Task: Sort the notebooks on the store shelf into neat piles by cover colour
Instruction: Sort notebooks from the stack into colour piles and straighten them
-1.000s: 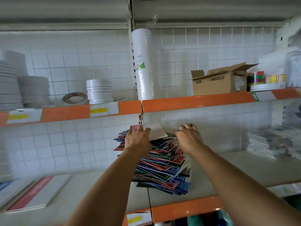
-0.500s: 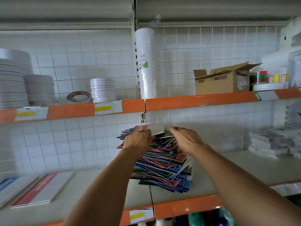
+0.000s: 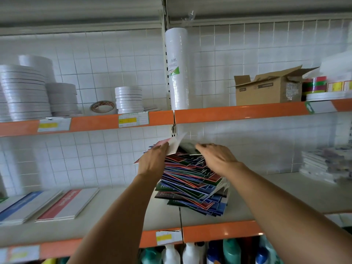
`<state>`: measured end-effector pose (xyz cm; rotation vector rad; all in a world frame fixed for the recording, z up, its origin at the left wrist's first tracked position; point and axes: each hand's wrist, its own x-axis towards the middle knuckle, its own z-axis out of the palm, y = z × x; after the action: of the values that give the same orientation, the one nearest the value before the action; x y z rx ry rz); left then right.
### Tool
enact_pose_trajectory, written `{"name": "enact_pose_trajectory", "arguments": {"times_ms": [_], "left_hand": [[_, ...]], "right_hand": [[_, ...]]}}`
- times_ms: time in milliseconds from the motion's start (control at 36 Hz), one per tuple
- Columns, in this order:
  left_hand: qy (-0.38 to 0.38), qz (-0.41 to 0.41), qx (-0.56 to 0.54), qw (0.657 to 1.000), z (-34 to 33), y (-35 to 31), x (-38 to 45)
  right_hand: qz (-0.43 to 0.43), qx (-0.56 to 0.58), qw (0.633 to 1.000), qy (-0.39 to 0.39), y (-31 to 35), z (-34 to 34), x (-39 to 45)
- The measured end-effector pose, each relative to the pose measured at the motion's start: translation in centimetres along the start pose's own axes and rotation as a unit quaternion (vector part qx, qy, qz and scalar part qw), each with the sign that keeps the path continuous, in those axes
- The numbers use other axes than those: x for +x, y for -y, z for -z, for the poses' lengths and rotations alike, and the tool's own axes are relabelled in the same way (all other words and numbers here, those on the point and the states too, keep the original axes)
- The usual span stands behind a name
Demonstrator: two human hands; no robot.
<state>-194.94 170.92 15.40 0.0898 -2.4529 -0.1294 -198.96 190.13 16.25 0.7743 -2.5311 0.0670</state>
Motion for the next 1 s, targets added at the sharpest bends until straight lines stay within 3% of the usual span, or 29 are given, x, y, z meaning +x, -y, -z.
{"name": "enact_pose_trajectory", "arguments": {"times_ms": [278,472,722,1000], "left_hand": [[-0.035,0.128,-0.034,0.991,1.7,2.0,-3.3],[-0.026,0.185,0.005,0.982,2.4,5.9,-6.5],[-0.006,0.204,0.063,0.977,3.1,12.8,-11.0],[0.038,0.202,0.107,0.973,7.0,22.3,-17.3]], "right_hand": [[0.05,-0.017,0.999,0.0,2.8,1.1,-0.5],[0.07,-0.001,0.998,0.008,5.9,0.0,-0.1],[0.118,0.01,0.993,-0.004,12.3,-0.7,0.5],[0.141,0.082,0.986,0.03,24.6,-3.3,2.3]]}}
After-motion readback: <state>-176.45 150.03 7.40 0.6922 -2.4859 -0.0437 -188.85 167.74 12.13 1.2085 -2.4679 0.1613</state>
